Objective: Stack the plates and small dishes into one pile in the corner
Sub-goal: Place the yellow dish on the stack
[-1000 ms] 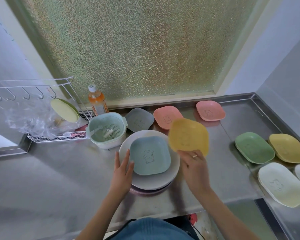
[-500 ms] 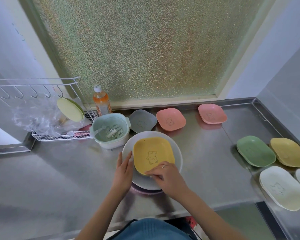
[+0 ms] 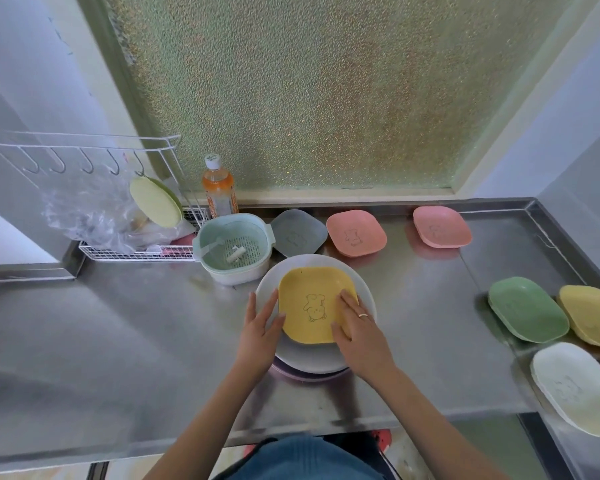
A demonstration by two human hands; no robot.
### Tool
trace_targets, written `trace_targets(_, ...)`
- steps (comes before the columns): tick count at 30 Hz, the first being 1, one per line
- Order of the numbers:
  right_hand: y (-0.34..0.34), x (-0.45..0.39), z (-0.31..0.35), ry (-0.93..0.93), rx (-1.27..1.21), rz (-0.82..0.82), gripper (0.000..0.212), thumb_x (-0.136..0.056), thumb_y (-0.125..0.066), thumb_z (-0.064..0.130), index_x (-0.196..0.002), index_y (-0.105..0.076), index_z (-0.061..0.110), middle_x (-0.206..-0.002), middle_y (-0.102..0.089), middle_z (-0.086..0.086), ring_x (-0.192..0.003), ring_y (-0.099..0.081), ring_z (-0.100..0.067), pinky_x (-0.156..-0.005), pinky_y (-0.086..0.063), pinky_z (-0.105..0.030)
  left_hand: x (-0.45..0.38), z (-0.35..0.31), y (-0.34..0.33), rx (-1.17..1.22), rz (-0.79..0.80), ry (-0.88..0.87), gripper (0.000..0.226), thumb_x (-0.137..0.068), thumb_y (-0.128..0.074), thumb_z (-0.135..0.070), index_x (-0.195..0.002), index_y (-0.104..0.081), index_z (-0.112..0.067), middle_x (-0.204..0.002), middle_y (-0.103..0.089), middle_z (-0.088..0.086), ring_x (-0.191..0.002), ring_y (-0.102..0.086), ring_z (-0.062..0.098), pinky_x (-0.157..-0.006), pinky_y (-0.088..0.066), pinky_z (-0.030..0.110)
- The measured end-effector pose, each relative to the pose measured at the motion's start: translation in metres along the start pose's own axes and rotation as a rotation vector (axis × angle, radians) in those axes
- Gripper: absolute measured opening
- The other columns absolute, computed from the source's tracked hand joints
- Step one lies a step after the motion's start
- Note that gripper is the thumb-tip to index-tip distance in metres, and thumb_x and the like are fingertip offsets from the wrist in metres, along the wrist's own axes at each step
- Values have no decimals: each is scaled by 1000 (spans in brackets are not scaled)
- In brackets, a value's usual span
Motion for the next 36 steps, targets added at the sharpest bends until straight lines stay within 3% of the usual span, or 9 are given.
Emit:
trace_targets(3,8,-1,-3,17,-157,-103,51,-97,-46,28,-145,-30,23,-152,-26,12,-139,-23,-5,-108,-20,-17,0,10,5,157,-45,42,52,-100,-37,-18,-148,-20,-24,-153,-17,-12,-140,-18,4,-110,-19,21)
trace_targets(5,16,-5,-5,-43,-310,-175,47,-97,-46,24,-143,-36,20,-149,-33,9,-137,-27,-4,-109,-19,-18,0,18,6,246,-63,121,55,-100,-36,-15,-150,-13,-21,-145,-25,-15,-131,-29,4,-104,-25,21)
trace_targets(10,38,-37,-20,-187,-388,-276,42,-98,-41,19,-140,-41,14,-148,-39,1,-135,-35,-13,-108,-24,-23,-3,30,1,195,-81,180,41,-99,-37,-19,-140,-42,-23,-126,-57,-9,-119,-52,12,-97,-40,29)
trace_targets(15,42,-96,-44,-145,-141,-64,49,-95,-41,11,-143,-35,14,-144,-42,-9,-120,-49,-27,-97,-36,-33,-9,41,-4,168,-127,247,51,-84,-35,-49,-131,-49,-37,-116,-66,-11,-110,-59,15,-100,-45,46)
trace_targets(23,33,-173,-77,-102,161,227,57,-91,-43,11,-145,-26,15,-148,-35,-17,-130,-38,-38,-106,-34,-47,-4,23,-5,136,-201,275,44,-93,-35,-39,-135,-47,-35,-118,-62,-13,-112,-56,13,-97,-44,35)
trace_targets(26,25,-183,-93,-74,252,278,53,-88,-48,15,-140,-38,15,-142,-44,-17,-126,-44,-38,-102,-38,-48,-5,23,-6,127,-224,282,40,-98,-36,-30,-137,-46,-33,-119,-58,-14,-114,-53,13,-96,-41,32)
trace_targets(29,26,-177,-94,-70,274,141,32,-87,-53,20,-118,-62,17,-121,-62,-15,-106,-58,-38,-85,-48,-42,-4,22,-8,151,-229,302,46,-90,-35,-41,-134,-48,-35,-118,-62,-13,-114,-56,15,-100,-44,38)
trace_targets(32,35,-170,-91,-29,263,-51,19,-88,-55,22,-92,-71,15,-95,-71,-14,-84,-62,-36,-65,-45,-34,-3,23,-9,175,-252,316,49,-86,-34,-44,-130,-52,-34,-114,-64,-12,-112,-57,16,-100,-45,41)
trace_targets(36,59,-153,-61,65,81,-310,18,-90,-55,12,-97,-70,5,-95,-71,-15,-85,-62,-35,-67,-45,-34,-3,26,-10,165,-242,299,46,-90,-35,-41,-133,-50,-34,-121,-62,-11,-113,-55,15,-100,-43,38)
Point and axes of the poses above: each hand's wrist, its own x-axis away from the middle knuckle, its own y-axis out of the back of the hand, z = x × y, the point moved 2 cm from there along -x, towards the middle knuckle
